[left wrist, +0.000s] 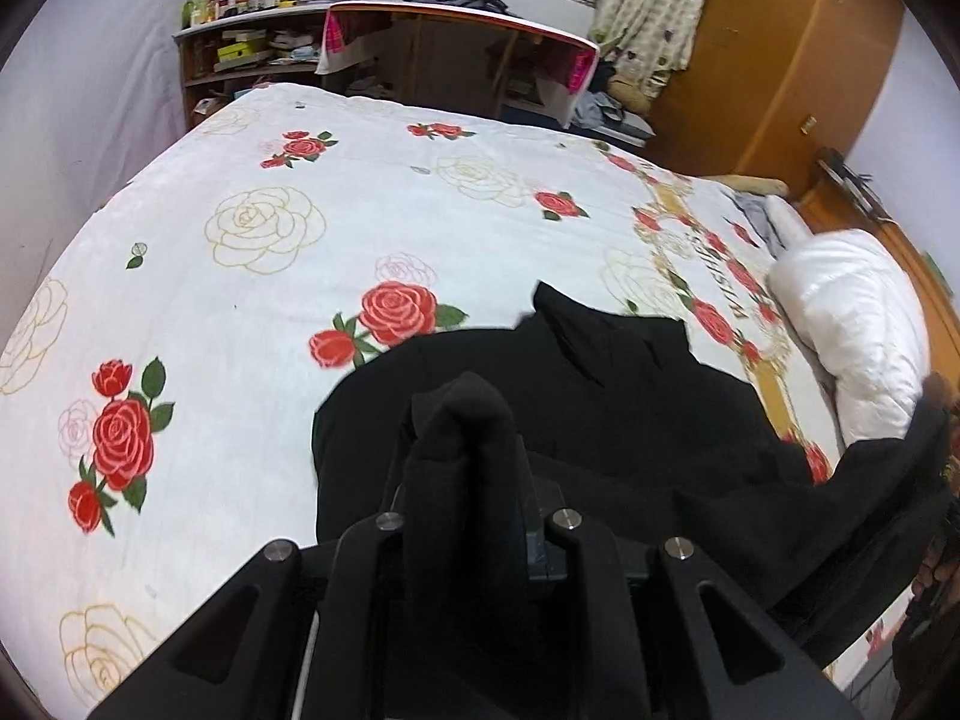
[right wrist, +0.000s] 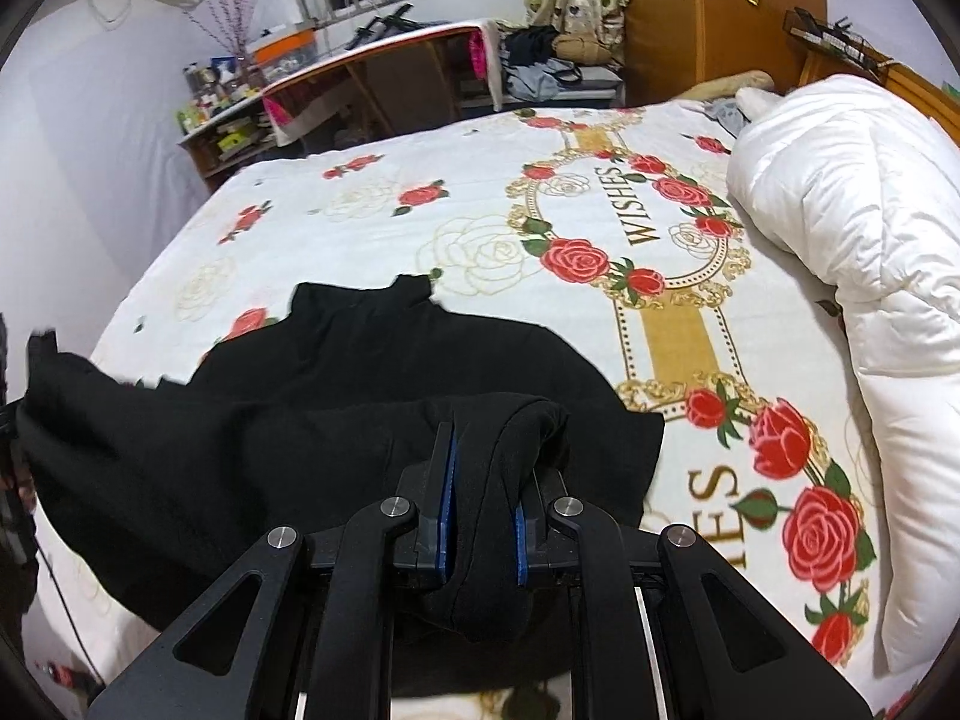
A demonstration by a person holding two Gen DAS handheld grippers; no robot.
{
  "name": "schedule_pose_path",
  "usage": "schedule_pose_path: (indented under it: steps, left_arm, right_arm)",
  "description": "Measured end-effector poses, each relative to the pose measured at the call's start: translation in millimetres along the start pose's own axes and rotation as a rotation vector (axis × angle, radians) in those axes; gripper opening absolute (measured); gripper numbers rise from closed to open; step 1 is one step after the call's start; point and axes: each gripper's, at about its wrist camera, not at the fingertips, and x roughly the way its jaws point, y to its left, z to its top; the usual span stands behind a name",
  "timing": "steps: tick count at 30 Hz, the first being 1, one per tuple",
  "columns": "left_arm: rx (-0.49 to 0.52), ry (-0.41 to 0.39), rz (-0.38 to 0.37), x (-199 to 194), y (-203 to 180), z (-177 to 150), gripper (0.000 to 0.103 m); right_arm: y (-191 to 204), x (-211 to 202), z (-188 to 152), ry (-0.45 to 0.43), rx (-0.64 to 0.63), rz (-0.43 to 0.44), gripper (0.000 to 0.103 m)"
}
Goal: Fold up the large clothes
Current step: 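Lift the held hem and fold it toward the collar with both tools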
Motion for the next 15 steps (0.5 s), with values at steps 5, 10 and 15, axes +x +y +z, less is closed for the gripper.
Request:
schedule_pose_path:
  steps: [5, 10, 15]
  left_arm:
    - [-0.023, 0.003, 0.036, 35.1, 0.3, 19.7, 0.017]
    - [-0.040, 0.008, 0.071, 73.6, -3.3, 39.4, 0.017]
    - [-0.048, 0.046, 0.118, 111.5, -2.1, 45.8, 0.017]
  right_arm:
    - [-10.6, 32.6, 19.5, 0.022, 0.060, -0.010, 0.015]
    - [-11.0, 64.9, 35.2, 0.035, 0.063, -0.056, 0.015]
    - [-15.6, 99.6, 45.0, 0.069, 0.087, -0.084, 0.015]
